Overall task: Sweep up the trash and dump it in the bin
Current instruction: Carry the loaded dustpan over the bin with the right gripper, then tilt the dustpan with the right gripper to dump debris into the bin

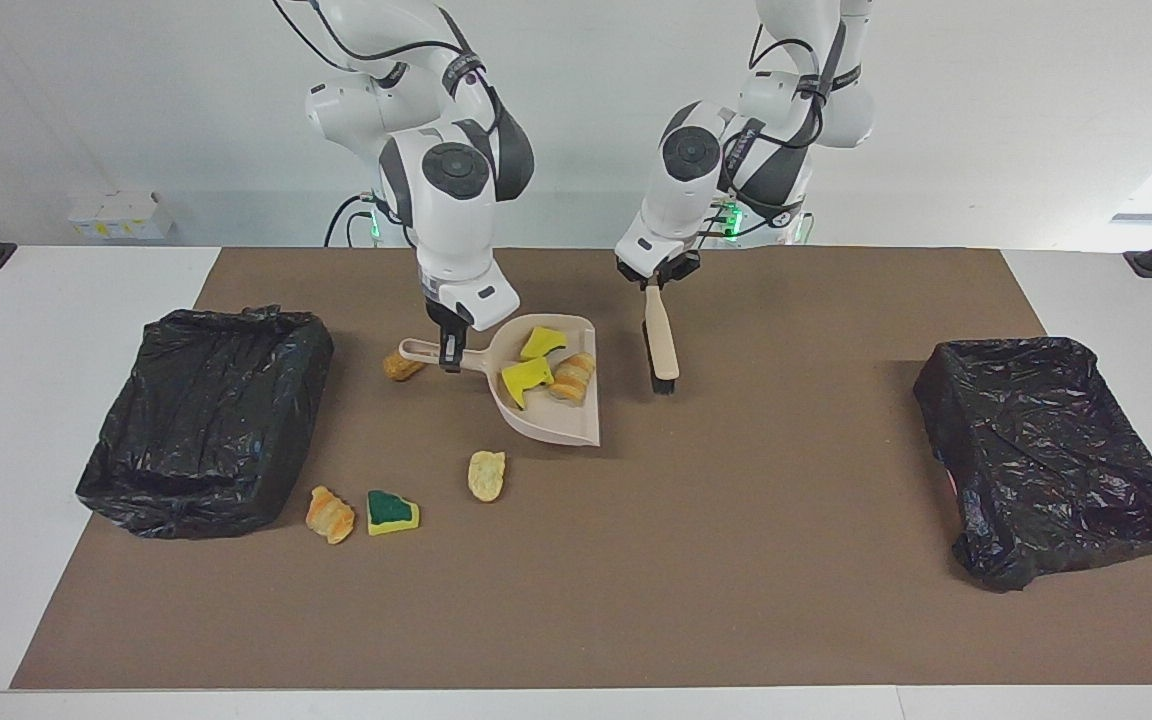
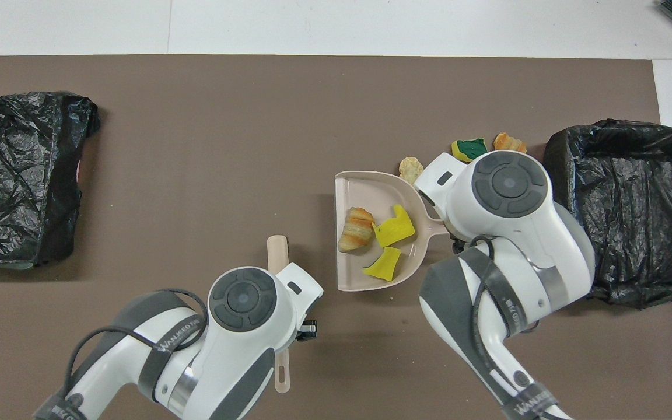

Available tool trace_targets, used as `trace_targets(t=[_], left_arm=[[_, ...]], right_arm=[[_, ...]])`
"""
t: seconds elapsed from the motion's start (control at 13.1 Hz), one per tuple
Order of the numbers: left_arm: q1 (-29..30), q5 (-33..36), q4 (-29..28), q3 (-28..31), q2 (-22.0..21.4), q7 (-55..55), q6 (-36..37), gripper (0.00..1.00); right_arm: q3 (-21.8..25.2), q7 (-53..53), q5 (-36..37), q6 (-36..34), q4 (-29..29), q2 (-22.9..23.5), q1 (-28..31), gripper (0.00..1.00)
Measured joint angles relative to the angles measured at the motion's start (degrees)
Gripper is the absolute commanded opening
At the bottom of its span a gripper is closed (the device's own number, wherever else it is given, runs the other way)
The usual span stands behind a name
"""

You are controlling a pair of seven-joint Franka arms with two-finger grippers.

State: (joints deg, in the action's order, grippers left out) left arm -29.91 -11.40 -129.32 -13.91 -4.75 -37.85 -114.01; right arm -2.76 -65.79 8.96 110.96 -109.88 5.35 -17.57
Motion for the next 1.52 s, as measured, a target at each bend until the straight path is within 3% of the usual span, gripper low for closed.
trace_targets(t=[0.46,0.91,1.22,1.3,1.37,1.45,1.52], left_arm=[[-13.41,0.02,-5.38,-0.58,-2.48,-16.20,-5.93,0.00],[-15.02,0.02,-9.60,-0.56,-1.65,-16.02,-9.86,0.00],[-15.02,0.02,-9.61,-0.37,-0.29,-16.00,-11.72,0.34],[-15.01,0.02,-9.58,-0.24,-0.29,-15.34,-11.72,0.58],[-14.86,0.02,-9.48,-0.08,-0.29,-13.64,-11.62,0.69],[-14.41,0.02,-9.14,0.24,-0.30,-11.85,-11.24,1.00],[-13.14,0.02,-8.14,0.64,-0.32,-10.20,-9.82,1.00]], right_arm=[[0.61,-18.98,-4.11,-10.56,7.51,-1.18,11.65,0.00],[1.11,-41.74,-5.45,-13.79,12.79,-1.96,27.37,0.00],[1.47,-53.26,-5.38,-12.70,15.07,-1.05,37.26,0.00],[1.51,-53.67,-5.36,-11.17,15.90,-0.62,38.88,0.00],[1.57,-53.67,-5.18,-9.01,16.50,-0.24,40.17,0.00],[1.60,-53.67,-4.37,-6.12,16.82,0.06,41.08,0.00],[1.64,-53.39,-1.71,-2.39,16.95,0.35,41.54,0.00]])
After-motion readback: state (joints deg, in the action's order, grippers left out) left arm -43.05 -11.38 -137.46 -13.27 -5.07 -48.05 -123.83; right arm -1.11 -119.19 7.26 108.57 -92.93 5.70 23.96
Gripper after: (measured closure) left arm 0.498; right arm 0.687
